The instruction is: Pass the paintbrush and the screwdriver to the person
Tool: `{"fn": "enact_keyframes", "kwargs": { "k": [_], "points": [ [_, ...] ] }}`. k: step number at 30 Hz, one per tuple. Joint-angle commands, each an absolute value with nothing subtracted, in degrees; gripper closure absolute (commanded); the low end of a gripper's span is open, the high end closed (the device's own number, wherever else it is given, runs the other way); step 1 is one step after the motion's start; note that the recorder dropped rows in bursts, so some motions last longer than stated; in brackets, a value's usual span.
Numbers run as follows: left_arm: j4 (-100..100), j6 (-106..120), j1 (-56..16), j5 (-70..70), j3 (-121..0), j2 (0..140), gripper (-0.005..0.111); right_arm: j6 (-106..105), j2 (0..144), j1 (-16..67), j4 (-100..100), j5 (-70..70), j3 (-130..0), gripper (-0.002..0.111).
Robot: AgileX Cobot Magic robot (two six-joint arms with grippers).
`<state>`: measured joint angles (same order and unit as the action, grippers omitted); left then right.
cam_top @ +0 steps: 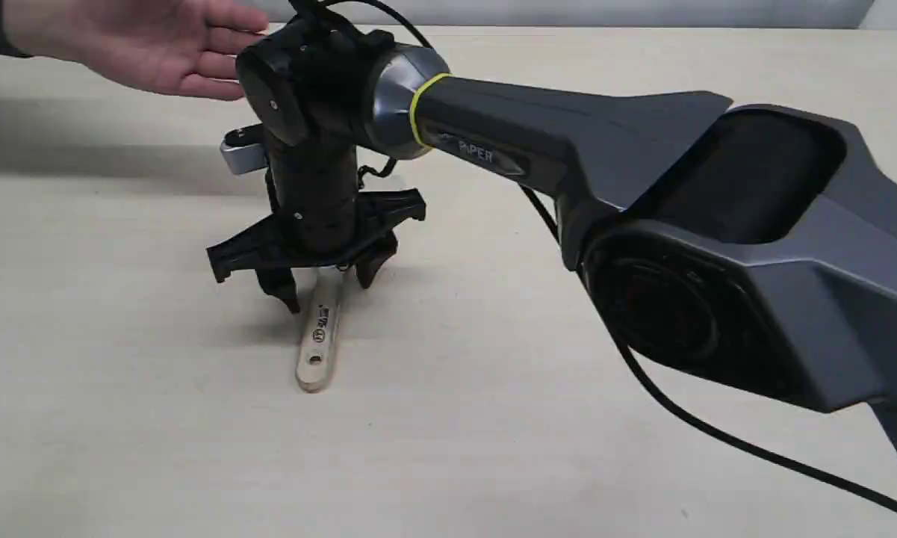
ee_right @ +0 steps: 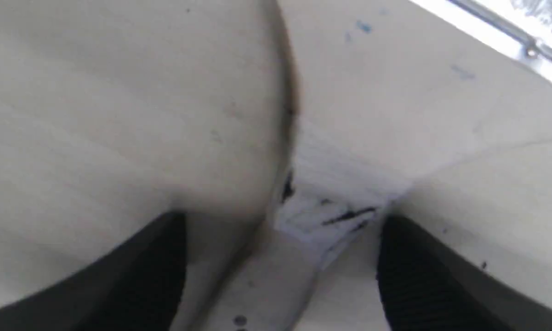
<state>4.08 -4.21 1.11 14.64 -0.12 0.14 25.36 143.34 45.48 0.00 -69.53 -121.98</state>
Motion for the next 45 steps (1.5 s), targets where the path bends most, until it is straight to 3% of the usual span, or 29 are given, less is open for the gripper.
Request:
{"fn": "enact_keyframes", "kwargs": {
  "k": [1,9,20,32,45],
  "points": [
    [3.9,-4.3,0.6,14.3,0.0,0.0,0.107,26.8,144.0,45.5,-0.5,-70.0,-121.8,0.048],
    [3.9,-4.3,0.6,14.3,0.0,0.0,0.107,27.1,145.2,45.5,-0.9,-69.7,-121.8,0.051],
    [3.9,-4.3,0.6,14.3,0.0,0.0,0.107,25.3,145.5,45.5,-10.2,-70.0,-121.8,0.103],
    [4.0,-4.3,0.6,14.3,0.0,0.0,0.107,18.1,142.8,47.1,-9.9,-70.0,-121.9,0.104],
    [4.0,-4.3,0.6,14.3,0.0,0.0,0.107,12.0,129.0,51.4,-9.7,-70.0,-121.9,0.104]
  ]
}}
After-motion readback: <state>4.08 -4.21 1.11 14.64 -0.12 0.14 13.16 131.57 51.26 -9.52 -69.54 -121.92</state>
